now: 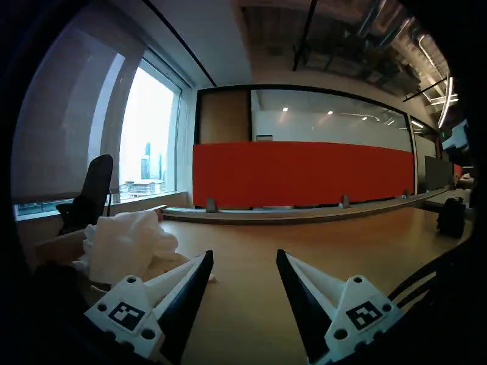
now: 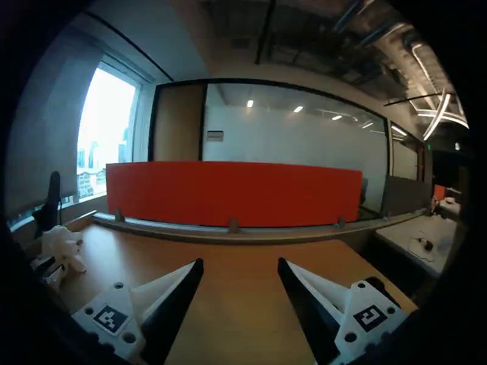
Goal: Fold towel
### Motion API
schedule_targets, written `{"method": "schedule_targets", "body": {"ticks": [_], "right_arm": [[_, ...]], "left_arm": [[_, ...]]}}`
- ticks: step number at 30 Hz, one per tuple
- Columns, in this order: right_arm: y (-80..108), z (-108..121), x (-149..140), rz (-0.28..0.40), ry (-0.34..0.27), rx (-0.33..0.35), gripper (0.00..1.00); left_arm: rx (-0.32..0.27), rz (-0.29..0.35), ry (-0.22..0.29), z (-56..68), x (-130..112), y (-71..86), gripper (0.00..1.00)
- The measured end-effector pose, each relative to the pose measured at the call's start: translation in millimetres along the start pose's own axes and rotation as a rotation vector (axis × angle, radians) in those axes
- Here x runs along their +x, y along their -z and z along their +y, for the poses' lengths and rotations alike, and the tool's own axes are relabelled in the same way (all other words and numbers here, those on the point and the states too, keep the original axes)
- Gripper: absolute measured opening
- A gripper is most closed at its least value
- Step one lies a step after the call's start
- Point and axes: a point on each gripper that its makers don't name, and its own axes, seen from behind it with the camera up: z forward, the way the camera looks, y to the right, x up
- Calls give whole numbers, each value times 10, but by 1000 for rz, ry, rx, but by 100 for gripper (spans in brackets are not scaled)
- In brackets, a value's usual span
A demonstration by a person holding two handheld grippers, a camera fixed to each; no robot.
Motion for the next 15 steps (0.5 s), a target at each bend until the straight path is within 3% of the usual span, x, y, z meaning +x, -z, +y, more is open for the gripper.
{"method": "schedule_targets", "body": {"ticks": [15], "right_arm": [[-20, 186, 102, 63, 17, -7, 94]], "left_arm": [[0, 0, 0, 0, 1, -6, 76]]}}
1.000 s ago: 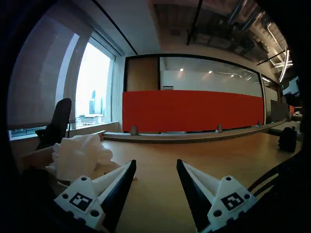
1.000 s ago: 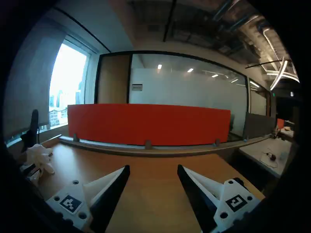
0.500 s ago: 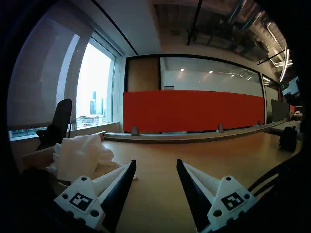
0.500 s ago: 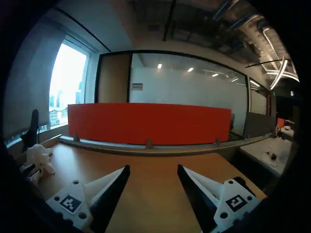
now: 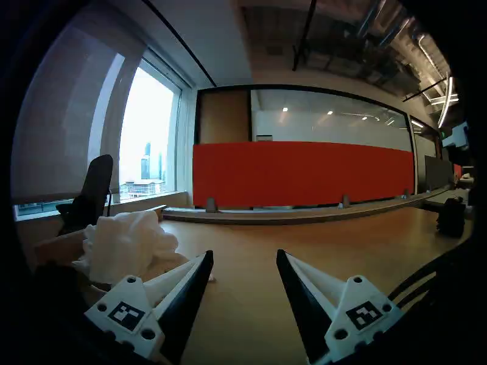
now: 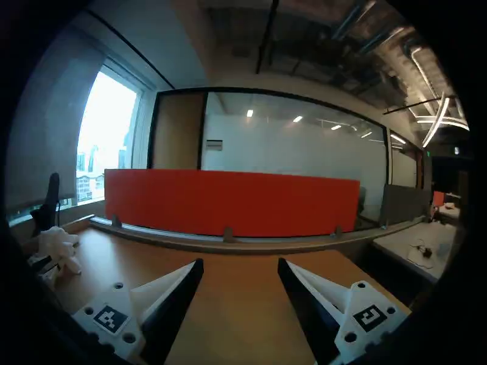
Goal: Fold towel
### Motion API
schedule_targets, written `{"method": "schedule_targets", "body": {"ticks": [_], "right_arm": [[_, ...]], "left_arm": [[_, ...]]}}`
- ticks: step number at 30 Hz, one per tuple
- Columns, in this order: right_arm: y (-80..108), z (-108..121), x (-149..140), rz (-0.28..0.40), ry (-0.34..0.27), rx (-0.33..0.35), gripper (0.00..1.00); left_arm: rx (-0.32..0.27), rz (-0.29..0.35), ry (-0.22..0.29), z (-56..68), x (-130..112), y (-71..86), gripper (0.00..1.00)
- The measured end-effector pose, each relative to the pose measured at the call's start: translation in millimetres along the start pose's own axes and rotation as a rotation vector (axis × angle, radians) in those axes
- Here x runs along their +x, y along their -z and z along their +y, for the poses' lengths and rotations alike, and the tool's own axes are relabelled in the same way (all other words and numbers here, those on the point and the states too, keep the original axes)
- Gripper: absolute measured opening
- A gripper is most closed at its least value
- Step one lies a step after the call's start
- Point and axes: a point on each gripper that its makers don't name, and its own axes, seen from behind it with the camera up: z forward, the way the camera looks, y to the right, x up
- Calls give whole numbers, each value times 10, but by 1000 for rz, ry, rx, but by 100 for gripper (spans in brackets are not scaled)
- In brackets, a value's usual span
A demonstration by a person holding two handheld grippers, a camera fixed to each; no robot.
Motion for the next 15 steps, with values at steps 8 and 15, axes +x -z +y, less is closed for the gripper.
{"method": "schedule_targets", "body": {"ticks": [8, 15], "right_arm": [[56, 184, 22, 32, -3, 7, 94], [76, 294, -99, 61, 1, 22, 94]], "left_arm": [[0, 0, 0, -1, -6, -3, 76], [0, 0, 0, -2, -5, -6, 76]]}}
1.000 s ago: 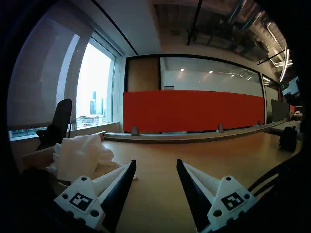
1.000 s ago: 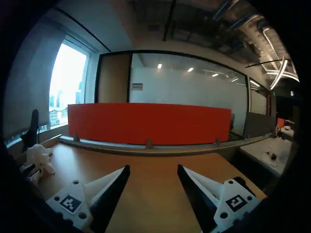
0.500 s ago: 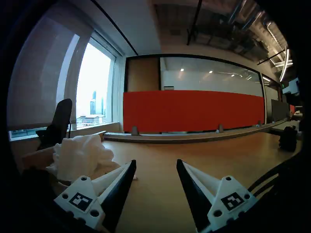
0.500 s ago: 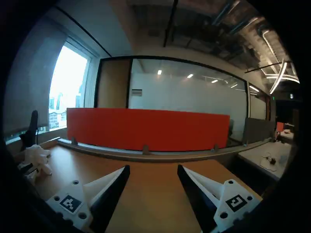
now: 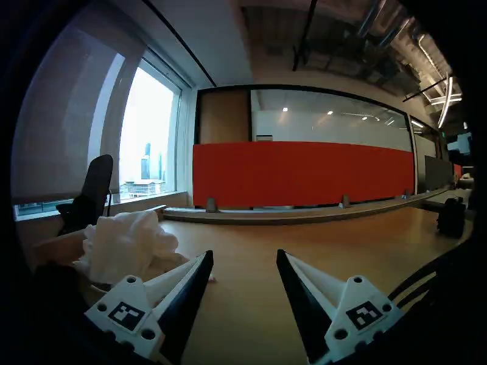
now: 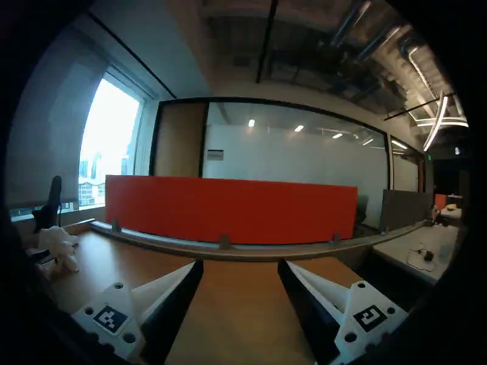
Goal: Fold towel
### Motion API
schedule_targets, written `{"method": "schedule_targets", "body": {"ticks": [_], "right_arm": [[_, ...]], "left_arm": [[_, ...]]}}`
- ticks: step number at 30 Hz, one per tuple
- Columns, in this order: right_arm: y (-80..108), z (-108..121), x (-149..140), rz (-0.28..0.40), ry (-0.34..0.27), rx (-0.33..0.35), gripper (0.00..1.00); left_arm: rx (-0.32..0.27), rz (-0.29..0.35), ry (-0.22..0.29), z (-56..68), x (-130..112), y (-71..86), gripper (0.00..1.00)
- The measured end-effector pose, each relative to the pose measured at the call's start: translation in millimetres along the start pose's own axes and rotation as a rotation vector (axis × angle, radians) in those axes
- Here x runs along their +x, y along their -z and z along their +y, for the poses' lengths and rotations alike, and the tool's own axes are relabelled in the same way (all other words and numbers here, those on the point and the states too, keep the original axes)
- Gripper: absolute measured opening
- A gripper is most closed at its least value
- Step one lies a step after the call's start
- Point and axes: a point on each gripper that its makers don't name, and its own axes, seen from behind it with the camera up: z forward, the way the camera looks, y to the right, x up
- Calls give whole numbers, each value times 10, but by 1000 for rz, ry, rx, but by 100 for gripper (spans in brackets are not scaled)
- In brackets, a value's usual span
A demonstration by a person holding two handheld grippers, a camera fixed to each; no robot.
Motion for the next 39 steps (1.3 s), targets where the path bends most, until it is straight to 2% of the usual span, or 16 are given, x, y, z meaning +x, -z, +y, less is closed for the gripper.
{"method": "schedule_targets", "body": {"ticks": [19, 29, 39], "right_arm": [[-68, 196, -870, 2, -60, -13, 96], [-93, 304, -1093, 3, -89, -23, 99], [-95, 255, -1243, -2, -103, -8, 99]], "left_arm": [[0, -1, 0, 12, 9, 5, 76], [0, -1, 0, 15, 5, 5, 76], [0, -1, 0, 11, 6, 1, 76]]}}
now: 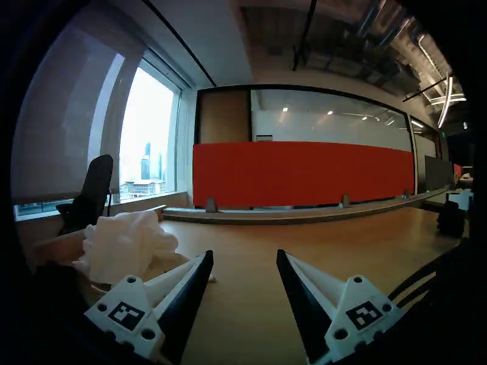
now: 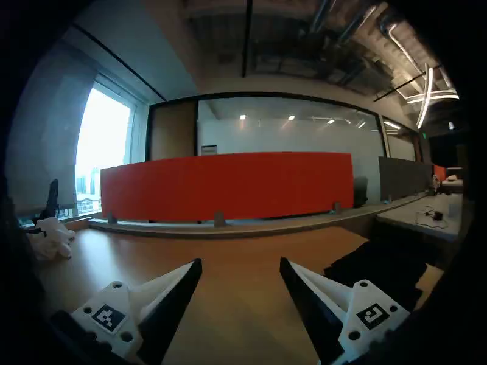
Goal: Fold towel
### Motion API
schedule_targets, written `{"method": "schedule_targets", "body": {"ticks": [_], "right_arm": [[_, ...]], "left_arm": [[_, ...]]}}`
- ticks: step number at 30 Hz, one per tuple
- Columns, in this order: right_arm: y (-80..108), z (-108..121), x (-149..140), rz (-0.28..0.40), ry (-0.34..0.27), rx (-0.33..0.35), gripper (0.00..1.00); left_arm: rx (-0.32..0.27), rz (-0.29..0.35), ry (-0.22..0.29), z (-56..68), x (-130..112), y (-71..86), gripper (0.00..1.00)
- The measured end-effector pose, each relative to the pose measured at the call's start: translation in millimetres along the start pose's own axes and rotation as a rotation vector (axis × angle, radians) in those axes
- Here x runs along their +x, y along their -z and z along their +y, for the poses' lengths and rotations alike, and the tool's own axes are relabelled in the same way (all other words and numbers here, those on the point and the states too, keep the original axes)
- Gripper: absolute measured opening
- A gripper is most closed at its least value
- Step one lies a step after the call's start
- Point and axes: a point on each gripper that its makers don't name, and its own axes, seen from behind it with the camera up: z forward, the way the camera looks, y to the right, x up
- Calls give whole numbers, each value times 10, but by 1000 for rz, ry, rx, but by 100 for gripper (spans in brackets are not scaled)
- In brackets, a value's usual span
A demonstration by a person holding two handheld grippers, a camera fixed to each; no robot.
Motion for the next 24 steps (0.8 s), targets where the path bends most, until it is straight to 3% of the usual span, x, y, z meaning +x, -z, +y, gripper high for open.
{"method": "schedule_targets", "body": {"ticks": [24], "right_arm": [[43, 48, -161, 2, 1, -3, 99]], "left_arm": [[0, 0, 0, 5, 5, 3, 76]]}}
